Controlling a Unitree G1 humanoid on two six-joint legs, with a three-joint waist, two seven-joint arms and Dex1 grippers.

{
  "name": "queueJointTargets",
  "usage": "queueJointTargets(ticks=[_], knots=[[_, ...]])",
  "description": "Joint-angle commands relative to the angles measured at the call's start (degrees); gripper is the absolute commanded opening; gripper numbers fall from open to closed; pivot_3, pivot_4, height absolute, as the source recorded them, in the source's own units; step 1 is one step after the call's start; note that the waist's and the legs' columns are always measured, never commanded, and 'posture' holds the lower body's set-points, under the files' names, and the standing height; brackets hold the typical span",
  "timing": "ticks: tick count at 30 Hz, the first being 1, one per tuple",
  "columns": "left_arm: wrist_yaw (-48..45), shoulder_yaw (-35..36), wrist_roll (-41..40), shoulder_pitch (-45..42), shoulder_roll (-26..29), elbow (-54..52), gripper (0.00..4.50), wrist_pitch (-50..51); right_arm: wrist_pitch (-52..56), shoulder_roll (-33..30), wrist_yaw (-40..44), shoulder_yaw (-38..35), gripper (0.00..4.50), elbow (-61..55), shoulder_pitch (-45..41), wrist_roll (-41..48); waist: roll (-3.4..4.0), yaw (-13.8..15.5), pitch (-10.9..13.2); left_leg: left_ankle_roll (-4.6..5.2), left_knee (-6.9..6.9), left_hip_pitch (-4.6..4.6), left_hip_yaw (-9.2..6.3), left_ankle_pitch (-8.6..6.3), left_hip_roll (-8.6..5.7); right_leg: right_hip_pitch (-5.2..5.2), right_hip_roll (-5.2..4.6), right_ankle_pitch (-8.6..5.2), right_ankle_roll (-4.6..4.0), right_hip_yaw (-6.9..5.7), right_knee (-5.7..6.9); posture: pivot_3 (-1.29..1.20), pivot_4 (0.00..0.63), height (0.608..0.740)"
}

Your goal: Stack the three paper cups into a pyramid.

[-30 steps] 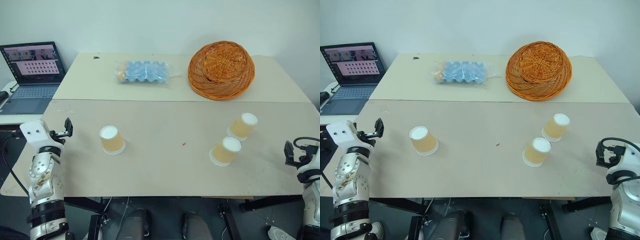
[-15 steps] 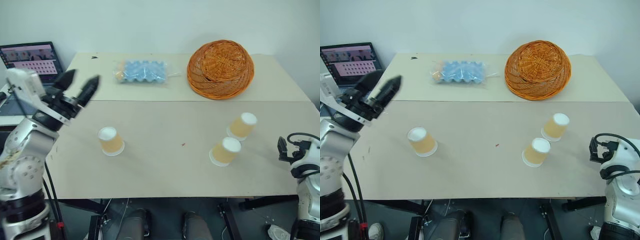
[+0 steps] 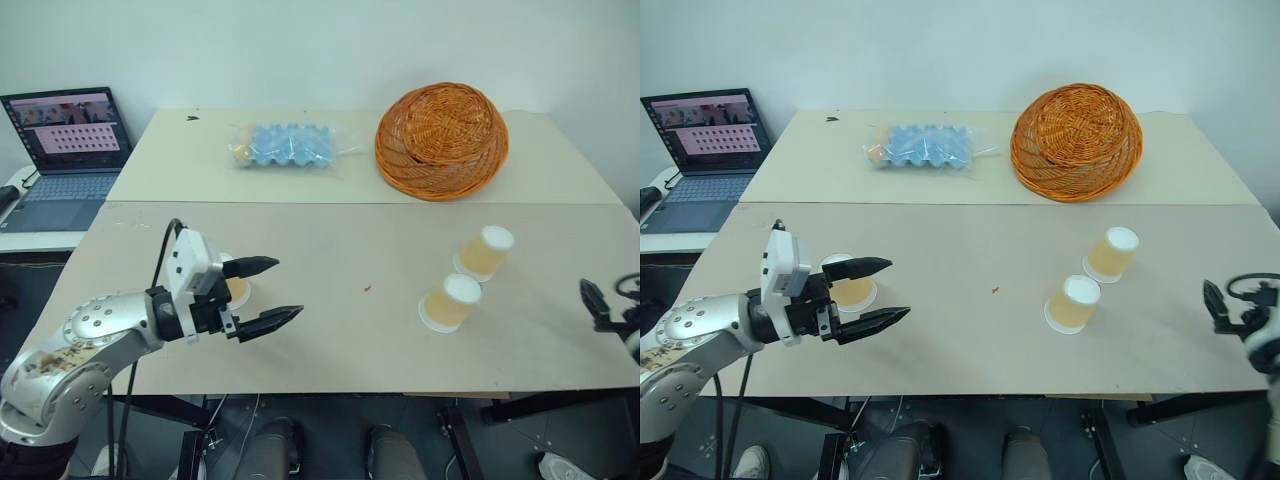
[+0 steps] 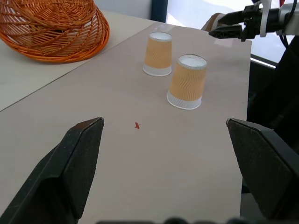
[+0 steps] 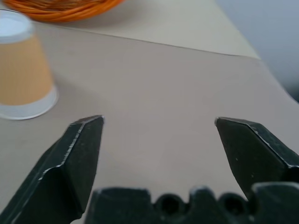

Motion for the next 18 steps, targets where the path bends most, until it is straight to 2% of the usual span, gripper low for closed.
queueJointTargets(ticks=[1, 3, 4, 5, 9, 16, 18], knots=[[-2.5, -1.8, 3.6, -0.5, -0.7, 0.2, 4.50, -3.8, 9.7, -3.6, 18.6, -8.8, 4.48, -11.7, 11.1, 13.9, 0.06, 0.3, 0.0, 0.03, -0.03, 0.01, -0.02, -0.02, 0.00, 0.03, -0.03, -0.03, 0.07, -0.01, -0.02, 0.00, 0.150, 0.726], [-4.5, -3.5, 6.2, -0.6, -0.7, 0.8, 4.50, -6.0, 13.5, -3.9, 23.4, -8.3, 4.48, -18.2, 15.6, 19.1, 0.00, -0.1, -0.1, 0.07, -0.02, 0.10, -0.05, -0.10, 0.09, 0.18, 0.00, -0.01, 0.19, -0.06, -0.07, 0.00, 0.150, 0.726], [-5.0, -3.7, 6.5, -0.6, -0.9, 1.0, 4.50, -6.2, 14.8, -4.0, 23.5, -7.5, 4.48, -20.6, 15.9, 20.3, 0.01, -0.3, -0.1, 0.00, -0.01, 0.14, -0.10, -0.19, 0.31, 0.33, 0.09, -0.06, -0.02, -0.15, -0.39, 0.00, 0.150, 0.726], [-5.4, -4.1, 6.9, -0.6, -1.2, 1.2, 4.50, -6.6, 15.5, -4.1, 22.1, -5.9, 4.48, -22.0, 14.8, 20.7, 0.01, -0.4, -0.1, -0.36, -0.02, 0.08, -0.08, -0.43, 0.44, 0.35, 0.11, 0.01, -0.17, -0.17, -0.66, 0.00, 0.150, 0.726], [-5.9, -4.7, 8.0, -1.0, -2.1, 1.9, 4.50, -7.3, 15.5, -3.3, 16.9, 1.0, 4.48, -23.2, 9.3, 17.5, -0.13, -0.6, 0.0, -0.42, 0.04, 0.08, 0.01, -0.49, 0.55, 0.32, 0.09, 0.13, -0.14, -0.22, -0.75, 0.00, 0.150, 0.726], [-5.2, -4.3, 9.3, -2.0, -3.1, 2.5, 4.50, -6.9, 14.6, -2.7, 15.3, 8.7, 4.48, -22.2, 2.3, 15.6, -0.14, 0.8, 0.0, -0.27, 0.05, -0.01, 0.01, -0.46, 0.54, 0.05, 0.08, 0.11, -0.18, -0.34, -0.77, 0.00, 0.150, 0.726], [-5.0, -4.0, 9.0, -2.2, -3.2, 2.4, 4.50, -6.5, 14.4, -2.9, 15.6, 10.3, 4.48, -22.0, 1.0, 14.7, -0.14, 0.9, 0.0, -0.08, 0.04, -0.06, 0.02, -0.42, 0.52, 0.20, 0.09, 0.28, 0.10, -0.34, -0.77, 0.00, 0.150, 0.726]])
